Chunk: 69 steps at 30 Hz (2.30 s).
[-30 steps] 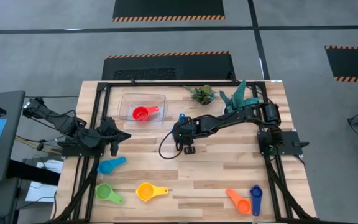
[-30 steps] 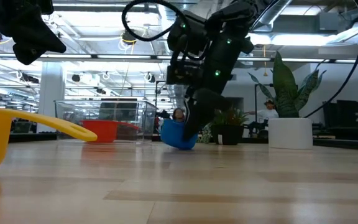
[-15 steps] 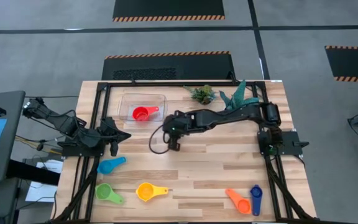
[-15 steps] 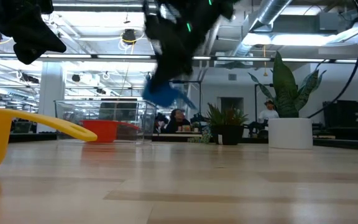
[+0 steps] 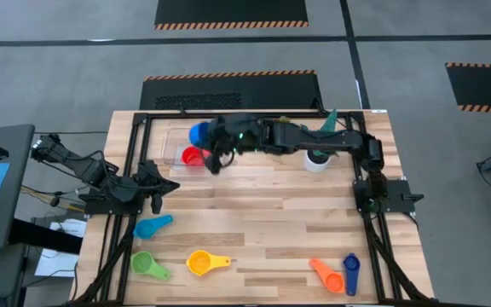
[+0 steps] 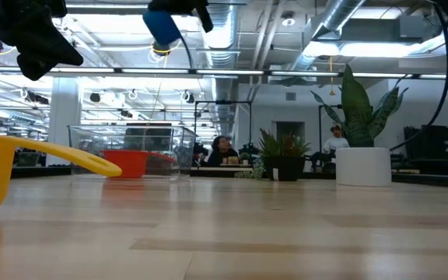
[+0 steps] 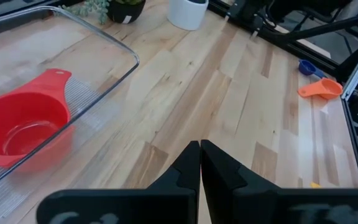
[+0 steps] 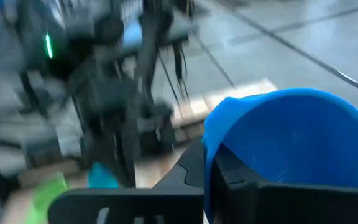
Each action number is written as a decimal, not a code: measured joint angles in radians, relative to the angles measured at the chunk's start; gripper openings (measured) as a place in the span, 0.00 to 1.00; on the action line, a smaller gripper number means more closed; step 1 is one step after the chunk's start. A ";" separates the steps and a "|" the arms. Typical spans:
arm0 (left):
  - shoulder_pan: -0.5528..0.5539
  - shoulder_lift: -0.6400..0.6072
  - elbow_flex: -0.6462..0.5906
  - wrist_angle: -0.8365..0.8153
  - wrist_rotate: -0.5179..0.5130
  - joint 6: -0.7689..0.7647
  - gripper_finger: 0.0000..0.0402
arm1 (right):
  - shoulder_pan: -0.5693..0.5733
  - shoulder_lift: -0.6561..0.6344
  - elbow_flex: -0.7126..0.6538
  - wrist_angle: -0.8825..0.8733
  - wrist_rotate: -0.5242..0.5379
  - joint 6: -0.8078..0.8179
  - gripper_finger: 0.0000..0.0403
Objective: Nest measuring cups in basket
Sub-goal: Stack the blue measuring cup on top of the red measuring cup in the transparent bin
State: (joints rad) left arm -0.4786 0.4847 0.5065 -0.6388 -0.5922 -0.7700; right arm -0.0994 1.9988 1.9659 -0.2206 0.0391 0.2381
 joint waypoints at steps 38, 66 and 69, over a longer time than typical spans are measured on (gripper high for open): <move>0.000 0.000 -0.001 -0.031 0.002 0.018 0.00 | -0.077 0.332 0.213 0.075 0.013 0.238 0.02; 0.000 0.000 -0.001 -0.053 0.002 0.025 0.00 | -0.045 0.396 0.211 -0.034 0.090 0.374 0.02; 0.000 0.000 -0.001 -0.053 0.002 0.025 0.00 | -0.046 0.396 0.210 -0.044 0.094 0.370 0.02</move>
State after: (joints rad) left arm -0.4782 0.4843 0.5060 -0.6922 -0.5903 -0.7448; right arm -0.1459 2.3947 2.1759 -0.2648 0.1333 0.6084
